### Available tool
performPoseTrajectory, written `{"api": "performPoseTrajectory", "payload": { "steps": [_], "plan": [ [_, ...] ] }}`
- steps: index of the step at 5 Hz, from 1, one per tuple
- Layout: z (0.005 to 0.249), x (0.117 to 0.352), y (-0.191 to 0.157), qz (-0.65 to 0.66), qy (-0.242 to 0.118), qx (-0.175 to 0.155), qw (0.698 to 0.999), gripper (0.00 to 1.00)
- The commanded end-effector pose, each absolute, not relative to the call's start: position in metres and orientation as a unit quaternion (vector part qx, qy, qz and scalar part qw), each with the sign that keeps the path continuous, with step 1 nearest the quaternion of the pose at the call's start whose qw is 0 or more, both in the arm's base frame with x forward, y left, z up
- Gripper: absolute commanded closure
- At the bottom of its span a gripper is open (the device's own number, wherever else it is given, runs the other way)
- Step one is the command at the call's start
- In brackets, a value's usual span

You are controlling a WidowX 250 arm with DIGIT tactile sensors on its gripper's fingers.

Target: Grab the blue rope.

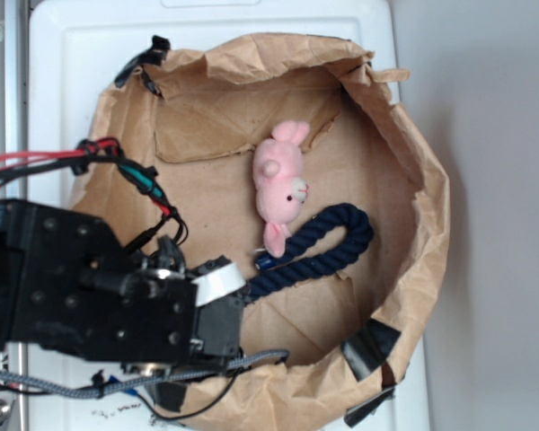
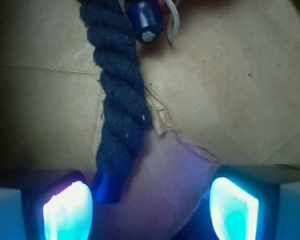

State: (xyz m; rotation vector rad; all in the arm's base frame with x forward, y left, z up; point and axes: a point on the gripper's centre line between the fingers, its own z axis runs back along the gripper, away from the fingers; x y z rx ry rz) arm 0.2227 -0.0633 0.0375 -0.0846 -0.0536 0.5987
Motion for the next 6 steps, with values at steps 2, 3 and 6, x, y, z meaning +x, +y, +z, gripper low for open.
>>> {"api": "performPoseTrajectory", "payload": {
  "steps": [2, 3, 6],
  "plan": [
    [0.047, 0.245, -0.044, 0.324, -0.042, -0.046, 0.944, 0.00],
    [0.044, 0.246, -0.044, 0.327, -0.042, -0.039, 0.943, 0.00],
    [0.011, 0.263, -0.041, 0.321, -0.022, -0.002, 0.947, 0.82]
  ]
}}
